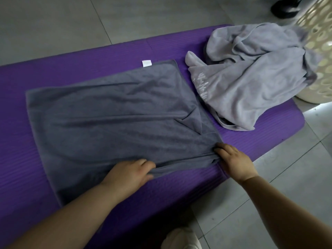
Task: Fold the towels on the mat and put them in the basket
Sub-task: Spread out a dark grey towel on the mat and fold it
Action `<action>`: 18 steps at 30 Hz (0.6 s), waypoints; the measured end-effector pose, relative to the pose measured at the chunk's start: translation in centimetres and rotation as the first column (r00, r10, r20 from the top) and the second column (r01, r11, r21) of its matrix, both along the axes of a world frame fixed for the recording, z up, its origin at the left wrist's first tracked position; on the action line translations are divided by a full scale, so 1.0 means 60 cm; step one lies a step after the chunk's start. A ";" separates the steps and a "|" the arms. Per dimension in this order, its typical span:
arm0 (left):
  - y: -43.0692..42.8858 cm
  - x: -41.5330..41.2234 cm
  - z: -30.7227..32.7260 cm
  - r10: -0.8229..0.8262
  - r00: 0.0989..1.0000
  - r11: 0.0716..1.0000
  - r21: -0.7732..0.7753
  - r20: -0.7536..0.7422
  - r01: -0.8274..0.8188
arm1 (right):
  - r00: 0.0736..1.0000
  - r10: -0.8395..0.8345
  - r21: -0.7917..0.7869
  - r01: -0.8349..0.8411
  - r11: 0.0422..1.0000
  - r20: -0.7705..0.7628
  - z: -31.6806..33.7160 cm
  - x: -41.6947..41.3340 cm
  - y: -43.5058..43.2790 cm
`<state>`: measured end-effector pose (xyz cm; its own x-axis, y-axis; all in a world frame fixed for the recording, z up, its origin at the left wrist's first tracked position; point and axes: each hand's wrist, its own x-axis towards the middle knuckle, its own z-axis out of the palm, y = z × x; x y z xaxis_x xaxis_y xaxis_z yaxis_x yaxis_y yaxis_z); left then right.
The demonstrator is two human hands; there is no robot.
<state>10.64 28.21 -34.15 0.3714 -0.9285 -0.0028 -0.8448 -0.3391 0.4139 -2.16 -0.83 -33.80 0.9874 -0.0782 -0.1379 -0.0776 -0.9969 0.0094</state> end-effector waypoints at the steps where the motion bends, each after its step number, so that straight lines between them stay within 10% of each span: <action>1: 0.003 0.008 0.003 -0.033 0.999 0.999 0.027 0.008 0.033 | 1.000 -0.012 -0.011 0.012 1.000 0.001 0.003 0.009 0.002; 10: 0.087 0.175 0.154 0.323 0.922 0.840 0.384 0.212 -0.383 | 0.965 0.112 -0.081 -0.096 0.992 0.235 0.105 0.150 0.065; 18: 0.291 0.270 0.307 0.673 0.706 0.691 0.153 0.219 -0.706 | 0.884 0.020 0.288 -0.173 0.942 0.467 0.326 0.334 0.206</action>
<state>26.81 45.64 -15.76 0.9183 -0.3908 -0.0632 -0.3770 -0.9120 0.1616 17.87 11.55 -14.23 0.9462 -0.0076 0.3235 0.1002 -0.9438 -0.3151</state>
